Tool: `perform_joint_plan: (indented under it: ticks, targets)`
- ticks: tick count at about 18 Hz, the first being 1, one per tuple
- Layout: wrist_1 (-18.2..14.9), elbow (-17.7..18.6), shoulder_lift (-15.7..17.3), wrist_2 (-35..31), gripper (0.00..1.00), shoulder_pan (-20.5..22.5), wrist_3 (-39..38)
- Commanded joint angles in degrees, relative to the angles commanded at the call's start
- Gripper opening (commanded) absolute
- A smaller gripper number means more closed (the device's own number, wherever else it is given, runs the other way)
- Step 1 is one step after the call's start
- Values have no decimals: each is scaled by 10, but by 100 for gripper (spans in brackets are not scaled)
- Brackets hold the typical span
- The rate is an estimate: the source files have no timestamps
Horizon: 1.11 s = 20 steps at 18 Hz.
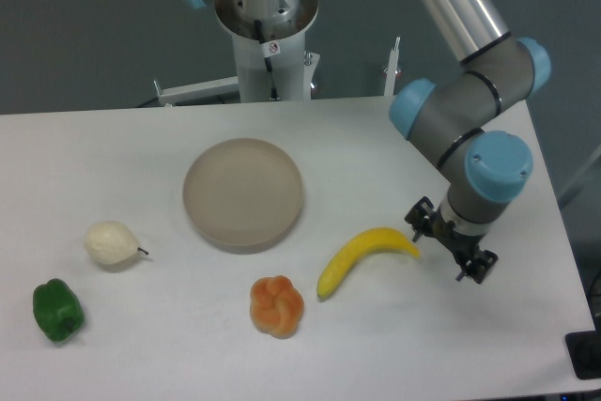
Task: Pick up the banana from the table
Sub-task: 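Move the open gripper over the yellow banana and lower it, then close the gripper around the middle of the yellow banana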
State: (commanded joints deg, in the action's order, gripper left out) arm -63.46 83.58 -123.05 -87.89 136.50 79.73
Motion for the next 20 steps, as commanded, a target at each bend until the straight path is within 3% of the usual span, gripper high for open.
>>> perform_joint_plan:
  ticks: [3, 11, 13, 15, 16, 19, 20]
  targets:
    - [1, 6, -6, -5, 100, -30, -60]
    - [4, 79, 18, -1, 100, -62, -61]
    - [22, 90, 17, -2, 100, -63, -61]
    - [71, 112, 14, -1, 100, -63, -61]
    - [80, 115, 13, -1, 100, -63, -61]
    - [81, 115, 11, -2, 100, -63, -61]
    - [81, 115, 11, -2, 90, -63, -62]
